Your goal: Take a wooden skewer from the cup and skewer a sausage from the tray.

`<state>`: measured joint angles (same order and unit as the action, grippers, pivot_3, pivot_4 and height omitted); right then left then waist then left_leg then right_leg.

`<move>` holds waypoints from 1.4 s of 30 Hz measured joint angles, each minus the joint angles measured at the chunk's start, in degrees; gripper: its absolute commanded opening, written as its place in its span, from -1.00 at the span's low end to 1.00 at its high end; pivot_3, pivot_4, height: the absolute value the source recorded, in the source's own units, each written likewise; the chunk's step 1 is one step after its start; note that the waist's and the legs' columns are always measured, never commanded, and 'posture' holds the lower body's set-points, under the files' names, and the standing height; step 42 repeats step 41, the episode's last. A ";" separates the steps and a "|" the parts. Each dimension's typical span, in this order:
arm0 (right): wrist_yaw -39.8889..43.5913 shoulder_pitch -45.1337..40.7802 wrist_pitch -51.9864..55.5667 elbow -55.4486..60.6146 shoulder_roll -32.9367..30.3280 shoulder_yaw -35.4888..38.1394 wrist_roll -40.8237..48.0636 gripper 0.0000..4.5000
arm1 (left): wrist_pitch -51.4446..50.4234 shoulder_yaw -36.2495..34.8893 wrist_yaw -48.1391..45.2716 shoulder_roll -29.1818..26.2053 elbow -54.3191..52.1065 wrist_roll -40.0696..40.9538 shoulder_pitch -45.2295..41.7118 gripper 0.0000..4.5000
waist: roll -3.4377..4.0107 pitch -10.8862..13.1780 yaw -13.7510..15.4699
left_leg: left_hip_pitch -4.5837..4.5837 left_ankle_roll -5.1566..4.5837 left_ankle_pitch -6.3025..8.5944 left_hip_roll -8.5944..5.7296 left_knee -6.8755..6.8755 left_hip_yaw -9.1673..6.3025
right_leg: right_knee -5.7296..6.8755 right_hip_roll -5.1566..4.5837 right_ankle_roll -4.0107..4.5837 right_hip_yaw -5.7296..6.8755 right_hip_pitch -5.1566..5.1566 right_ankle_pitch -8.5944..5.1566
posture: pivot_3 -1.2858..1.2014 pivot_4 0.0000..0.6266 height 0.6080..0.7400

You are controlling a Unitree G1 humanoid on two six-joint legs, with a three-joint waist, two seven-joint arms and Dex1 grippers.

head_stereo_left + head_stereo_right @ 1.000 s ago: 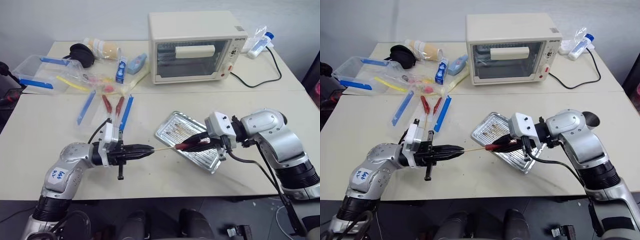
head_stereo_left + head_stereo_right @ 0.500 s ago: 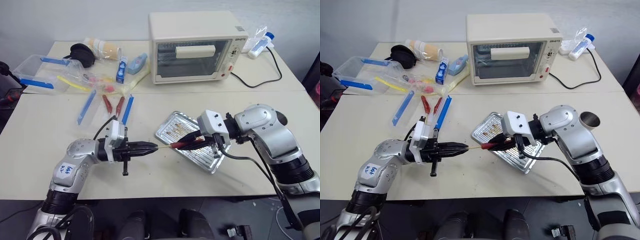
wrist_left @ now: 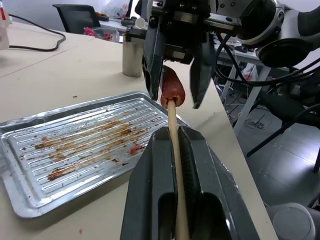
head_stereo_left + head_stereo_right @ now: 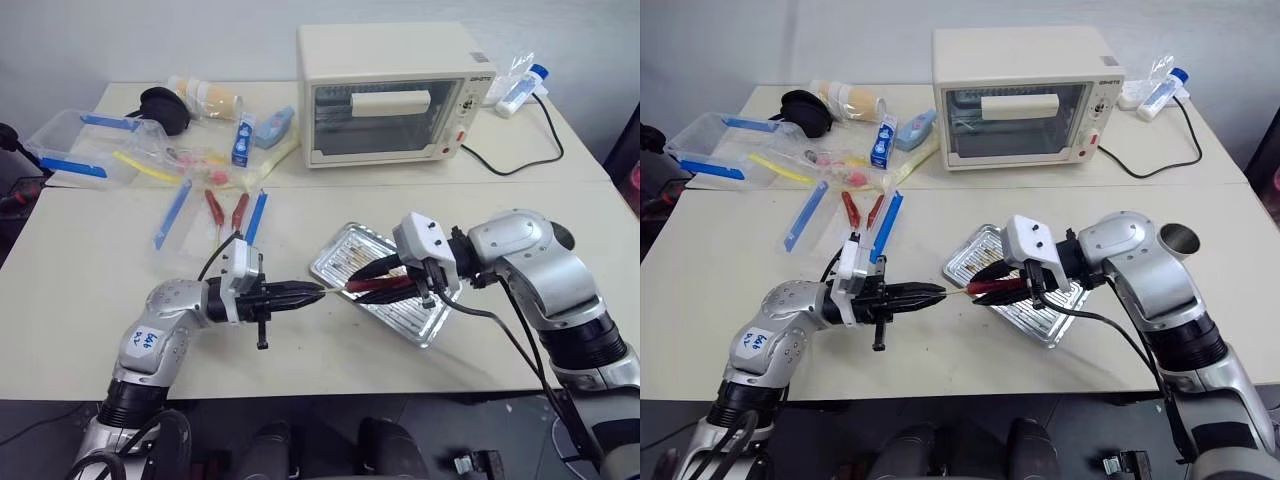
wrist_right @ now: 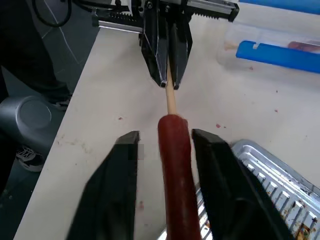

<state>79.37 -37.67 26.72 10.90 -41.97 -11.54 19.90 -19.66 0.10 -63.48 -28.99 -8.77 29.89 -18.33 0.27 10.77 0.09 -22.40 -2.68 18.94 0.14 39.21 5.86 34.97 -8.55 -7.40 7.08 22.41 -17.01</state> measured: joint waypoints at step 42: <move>-17.12 50.27 -27.14 10.00 10.65 28.57 11.64 1.00 | 13.03 -20.08 13.59 -13.35 -0.08 -4.85 14.91 0.09 | -0.05 -0.07 1.05 | 0.43 0.05 0.08 0.01 -0.19 -0.27 | -0.42 0.04 -0.02 0.10 -0.63 0.01 | 0.03 -0.52 1.00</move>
